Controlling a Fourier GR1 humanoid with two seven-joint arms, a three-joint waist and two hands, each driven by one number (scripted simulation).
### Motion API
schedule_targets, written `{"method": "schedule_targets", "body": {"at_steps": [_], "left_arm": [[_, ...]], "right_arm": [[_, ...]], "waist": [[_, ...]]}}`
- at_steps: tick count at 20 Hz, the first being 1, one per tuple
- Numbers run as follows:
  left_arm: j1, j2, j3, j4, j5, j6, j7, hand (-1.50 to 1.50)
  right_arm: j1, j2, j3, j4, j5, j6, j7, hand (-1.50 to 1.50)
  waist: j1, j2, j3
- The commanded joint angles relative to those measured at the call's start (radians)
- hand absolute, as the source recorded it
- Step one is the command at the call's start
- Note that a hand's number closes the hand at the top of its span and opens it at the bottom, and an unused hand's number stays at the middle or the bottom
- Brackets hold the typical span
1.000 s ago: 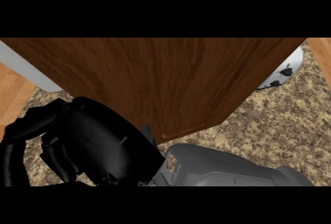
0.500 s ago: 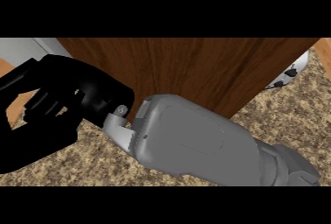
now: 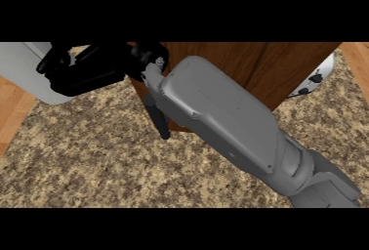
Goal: Pick up the wine, place it into the cabinet and close the cabinet
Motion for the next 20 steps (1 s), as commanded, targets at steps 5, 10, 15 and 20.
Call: {"method": "schedule_targets", "body": {"at_steps": [5,10,15,20], "left_arm": [[0.014,0.004,0.014,-0.016,-0.006,-0.015,0.026,-1.5],[-0.014,0.008,0.011,-0.045,0.033,-0.025,0.051,-1.5],[-0.029,-0.005,-0.014,-0.069,0.046,-0.008,0.064,-1.5],[-0.044,-0.009,-0.051,-0.085,0.044,0.002,0.084,-1.5]], "right_arm": [[0.006,-0.101,-0.082,0.199,0.062,0.022,-0.15,1.5],[0.055,-0.12,-0.075,0.221,0.075,0.053,-0.225,1.5],[0.06,-0.146,-0.105,0.232,0.059,0.035,-0.242,1.5],[0.092,-0.153,-0.077,0.246,0.048,0.09,-0.279,1.5]], "waist": [[-0.023,0.007,0.004],[-0.033,0.015,0.005],[-0.06,0.018,0.004],[-0.075,0.032,0.004]]}}
